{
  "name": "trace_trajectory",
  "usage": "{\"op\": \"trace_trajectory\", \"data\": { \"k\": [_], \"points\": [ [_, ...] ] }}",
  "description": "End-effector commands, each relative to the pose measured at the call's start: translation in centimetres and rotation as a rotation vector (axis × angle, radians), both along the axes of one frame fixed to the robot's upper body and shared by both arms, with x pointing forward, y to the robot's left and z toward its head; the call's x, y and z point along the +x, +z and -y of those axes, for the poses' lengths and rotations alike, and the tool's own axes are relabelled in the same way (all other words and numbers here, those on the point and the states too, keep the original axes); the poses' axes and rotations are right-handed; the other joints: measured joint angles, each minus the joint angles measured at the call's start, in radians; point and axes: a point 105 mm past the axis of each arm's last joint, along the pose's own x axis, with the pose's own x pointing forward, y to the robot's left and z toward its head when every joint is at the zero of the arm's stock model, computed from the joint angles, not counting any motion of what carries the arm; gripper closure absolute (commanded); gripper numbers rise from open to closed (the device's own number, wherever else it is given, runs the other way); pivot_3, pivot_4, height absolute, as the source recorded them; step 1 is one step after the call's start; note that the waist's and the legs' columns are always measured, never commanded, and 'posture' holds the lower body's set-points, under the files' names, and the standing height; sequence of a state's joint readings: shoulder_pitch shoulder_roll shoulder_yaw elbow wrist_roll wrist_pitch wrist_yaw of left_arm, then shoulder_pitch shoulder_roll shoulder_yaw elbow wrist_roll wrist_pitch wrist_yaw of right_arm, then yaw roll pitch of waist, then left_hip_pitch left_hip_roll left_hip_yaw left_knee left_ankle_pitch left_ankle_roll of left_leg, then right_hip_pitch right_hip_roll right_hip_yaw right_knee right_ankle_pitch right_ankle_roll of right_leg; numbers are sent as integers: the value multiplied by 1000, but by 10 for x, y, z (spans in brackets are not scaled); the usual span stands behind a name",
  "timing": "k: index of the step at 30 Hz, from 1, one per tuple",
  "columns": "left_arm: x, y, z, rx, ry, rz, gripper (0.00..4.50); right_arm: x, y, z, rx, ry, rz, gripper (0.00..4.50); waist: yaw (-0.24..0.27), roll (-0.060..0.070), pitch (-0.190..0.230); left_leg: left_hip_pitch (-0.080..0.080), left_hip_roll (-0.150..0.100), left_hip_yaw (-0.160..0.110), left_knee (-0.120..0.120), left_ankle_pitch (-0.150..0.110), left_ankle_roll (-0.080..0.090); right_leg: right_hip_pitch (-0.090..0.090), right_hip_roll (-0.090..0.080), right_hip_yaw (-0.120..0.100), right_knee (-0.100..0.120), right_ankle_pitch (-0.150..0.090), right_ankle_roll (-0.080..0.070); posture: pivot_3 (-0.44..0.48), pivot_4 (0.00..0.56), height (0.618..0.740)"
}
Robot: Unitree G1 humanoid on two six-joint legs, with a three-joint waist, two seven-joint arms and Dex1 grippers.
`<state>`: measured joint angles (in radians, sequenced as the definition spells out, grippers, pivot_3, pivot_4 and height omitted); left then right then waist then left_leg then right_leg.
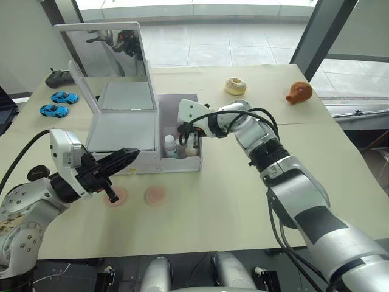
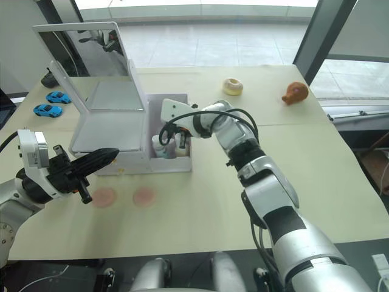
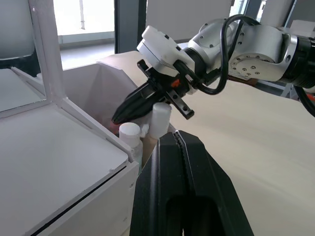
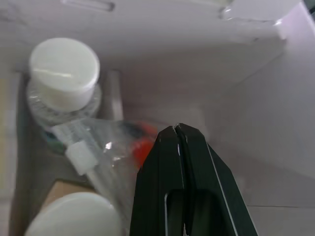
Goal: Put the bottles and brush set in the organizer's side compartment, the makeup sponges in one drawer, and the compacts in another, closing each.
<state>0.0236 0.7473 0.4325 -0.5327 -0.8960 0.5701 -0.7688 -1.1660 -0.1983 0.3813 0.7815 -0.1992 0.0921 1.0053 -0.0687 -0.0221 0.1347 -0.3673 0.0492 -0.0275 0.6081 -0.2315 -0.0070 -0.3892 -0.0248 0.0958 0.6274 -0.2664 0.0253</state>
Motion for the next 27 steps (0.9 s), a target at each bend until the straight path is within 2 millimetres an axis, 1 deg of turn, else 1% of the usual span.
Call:
{"op": "trace_trajectory", "data": {
  "k": [1, 2, 3, 6, 8, 9, 11, 14, 15, 16, 18, 19, 20, 21, 22, 24, 25, 26, 27],
  "points": [
    [0, 6, 1, 16, -9, 44, 4500, -7, 16, -4, 12, 30, 20, 4470, 0, 0, 0, 0, 0, 0, 0, 0, 0, 0, 0, 0, 0, 0, 0, 0, 150, 740],
    [0, 6, 1, 16, -11, 44, 4500, -6, 19, -4, 24, 25, 28, 4470, 0, 0, 0, 0, 0, 0, 0, 0, 0, 0, 0, 0, 0, 0, 0, 0, 150, 740],
    [1, 6, 1, 16, -13, 44, 4500, -6, 28, -4, 50, 20, 49, 4470, 0, 0, 0, 0, 0, 0, 0, 0, 0, 0, 0, 0, 0, 0, 0, 0, 150, 740],
    [2, 6, -2, 17, -10, 44, 4500, -4, 65, -1, 176, 6, 128, 4470, 0, 0, 0, 0, 0, 0, 0, 0, 0, 0, 0, 0, 0, 0, 0, 0, 150, 740],
    [3, 7, -6, 15, 1, 46, 4500, -9, 87, 6, 253, 18, 153, 4470, 1, 0, 0, 0, 0, 0, 0, 0, 0, 0, 0, 0, 0, 0, 0, 0, 150, 740],
    [4, 7, -9, 9, 11, 43, 4500, -12, 97, 11, 296, 23, 165, 4470, 2, 0, 0, 0, 0, 0, 0, 0, 0, 0, 0, 0, 0, 0, 0, 0, 150, 740],
    [6, 7, -18, 5, 38, 26, 4500, -19, 112, 25, 371, 38, 163, 4470, 4, 0, 0, 0, 0, 0, 0, 0, 0, 0, 0, 0, 0, 0, 0, 0, 150, 740],
    [7, 8, -37, 0, 93, 3, 4500, -28, 120, 52, 457, 27, 148, 4470, 4, -1, 0, 0, 0, 0, 0, 0, 0, 0, 0, 0, 0, 0, 0, 0, 150, 740],
    [6, 8, -46, -8, 117, -11, 4500, -29, 121, 65, 491, 2, 144, 4470, 4, -1, -1, 1, 0, 0, 0, 0, 0, 1, 0, -1, 0, 0, 0, 0, 150, 740],
    [6, 7, -57, -12, 149, -16, 4500, -29, 120, 78, 520, -29, 142, 4306, 4, -1, -1, 1, 0, 0, 0, 0, 0, 1, 0, -1, -1, 0, 0, 0, 150, 740],
    [6, 2, -85, 28, 230, -42, 4093, -31, 111, 109, 538, -100, 133, 3911, 6, -1, -1, 1, 0, 0, 0, 0, 0, 1, 0, -1, -1, 0, 0, 0, 150, 740],
    [5, 0, -98, 59, 268, -42, 3908, -32, 106, 125, 553, -144, 123, 3588, 7, -1, 0, 0, 0, 1, 0, 0, 0, 1, 0, 0, -1, 0, 0, 0, 150, 740],
    [5, 1, -111, 57, 311, -30, 3597, -34, 101, 141, 564, -183, 117, 3252, 6, -1, 0, 0, 0, 1, 0, 0, 0, 0, 0, 0, -1, 0, 0, 0, 150, 740],
    [5, 3, -121, 57, 348, -15, 3311, -36, 98, 152, 574, -212, 116, 2915, 7, 0, 0, 1, 0, 1, 0, 0, 0, 0, 0, 0, -1, -1, 0, 0, 150, 740],
    [5, 4, -137, 74, 396, 0, 2963, -39, 91, 170, 583, -266, 109, 2555, 8, 0, 0, 0, 0, 2, 0, 0, 0, 0, 0, 0, -1, -1, 0, 0, 150, 740],
    [3, 2, -157, 112, 449, 8, 2381, -45, 81, 195, 587, -340, 105, 1923, 9, -1, 0, 0, 0, 1, 0, 0, 0, 0, 0, 0, -1, -1, 0, 0, 150, 740],
    [0, -1, -170, 120, 483, 3, 2076, -50, 69, 215, 587, -404, 87, 1606, 9, -1, 0, 0, 0, 2, 0, 0, 0, 0, 0, 0, -2, -1, 0, 0, 150, 740],
    [-1, -5, -179, 129, 510, -4, 1809, -55, 58, 229, 587, -459, 49, 1273, 10, -1, 0, 0, 0, 2, 0, 0, 0, 0, 0, 0, -2, -2, -1, 0, 150, 740],
    [-3, -7, -186, 136, 527, -7, 1491, -59, 51, 239, 586, -495, 21, 904, 11, -1, 0, 1, 0, 2, 0, 0, 0, 0, 0, 0, -2, -2, -1, 0, 150, 740]
  ]
}}
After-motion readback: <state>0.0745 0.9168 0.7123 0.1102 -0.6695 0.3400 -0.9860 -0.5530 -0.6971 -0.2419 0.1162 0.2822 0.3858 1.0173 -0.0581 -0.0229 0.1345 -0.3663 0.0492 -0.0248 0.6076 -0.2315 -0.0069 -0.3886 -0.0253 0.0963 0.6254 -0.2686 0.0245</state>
